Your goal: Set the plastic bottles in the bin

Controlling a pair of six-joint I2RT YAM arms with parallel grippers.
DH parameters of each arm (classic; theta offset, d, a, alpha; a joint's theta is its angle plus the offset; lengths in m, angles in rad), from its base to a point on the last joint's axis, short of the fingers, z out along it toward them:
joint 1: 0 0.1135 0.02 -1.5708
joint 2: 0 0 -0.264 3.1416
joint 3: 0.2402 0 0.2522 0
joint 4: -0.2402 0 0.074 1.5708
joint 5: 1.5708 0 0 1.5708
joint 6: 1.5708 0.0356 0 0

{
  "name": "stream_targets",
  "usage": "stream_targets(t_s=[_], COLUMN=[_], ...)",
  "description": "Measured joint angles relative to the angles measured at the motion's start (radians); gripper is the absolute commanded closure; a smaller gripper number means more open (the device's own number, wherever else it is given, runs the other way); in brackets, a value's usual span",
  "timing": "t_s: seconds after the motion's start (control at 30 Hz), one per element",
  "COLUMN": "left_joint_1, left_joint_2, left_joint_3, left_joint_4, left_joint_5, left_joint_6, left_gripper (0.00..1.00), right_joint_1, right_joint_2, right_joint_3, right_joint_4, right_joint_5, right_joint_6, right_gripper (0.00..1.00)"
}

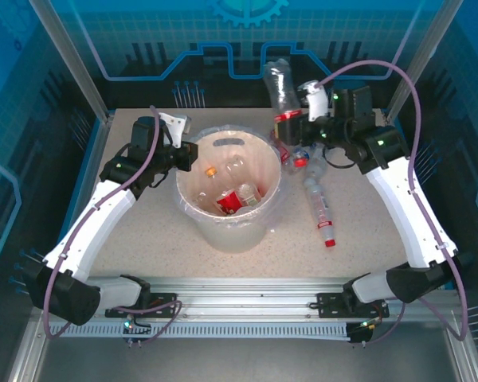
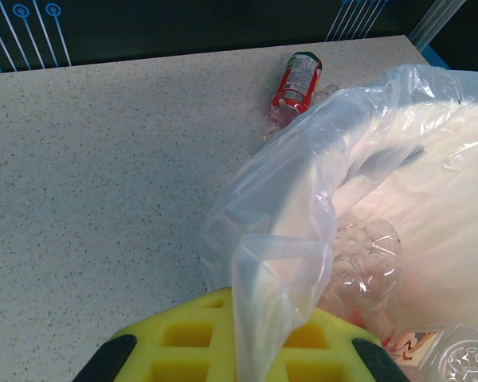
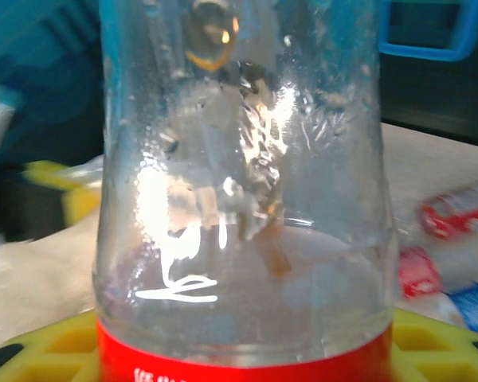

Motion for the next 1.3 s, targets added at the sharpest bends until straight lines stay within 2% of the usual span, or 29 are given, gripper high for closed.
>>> stream_targets(t_s=[0.17,0.37,0.57,0.8,0.9,0.97,1.1,1.3], left_joint_1=[0.0,0.0,-0.001,-0.001,-0.001,-0.001,-0.003,-0.003], left_joint_2=[0.0,0.0,0.0,0.0,0.0,0.0,0.0,0.0], left_joint_3=[0.0,0.0,0.0,0.0,0.0,0.0,0.0,0.0], left_joint_4=[0.0,0.0,0.0,0.0,0.0,0.0,0.0,0.0], left_joint_5=[0.0,0.0,0.0,-0.004,-0.004,-0.005,-0.007,-0.007], left_joint_6=[0.0,0.0,0.0,0.0,0.0,0.0,0.0,0.0], left_gripper=[1.0,1.0,1.0,1.0,1.0,1.0,1.0,1.0], right_joint_1=[0.14,0.244,0.277,0.278,0.278,0.278,0.278,0.278], right_joint_2=[0.089,0.193,0.251,0.253,0.253,0.253,0.245,0.211], right_joint_3=[0.1,0.116,0.106,-0.011,-0.059,-0.08,-0.085,-0.083], right_joint_4=[-0.03,-0.037,-0.033,0.016,0.018,0.023,0.025,0.022], right_joint_5=[-0.018,-0.043,-0.051,-0.062,-0.062,-0.061,-0.048,-0.009], right_joint_6=[-0.024,-0.028,-0.028,-0.027,-0.032,-0.048,-0.075,-0.108], right_gripper=[0.5,0.52,0.53,0.51,0.45,0.35,0.22,0.18])
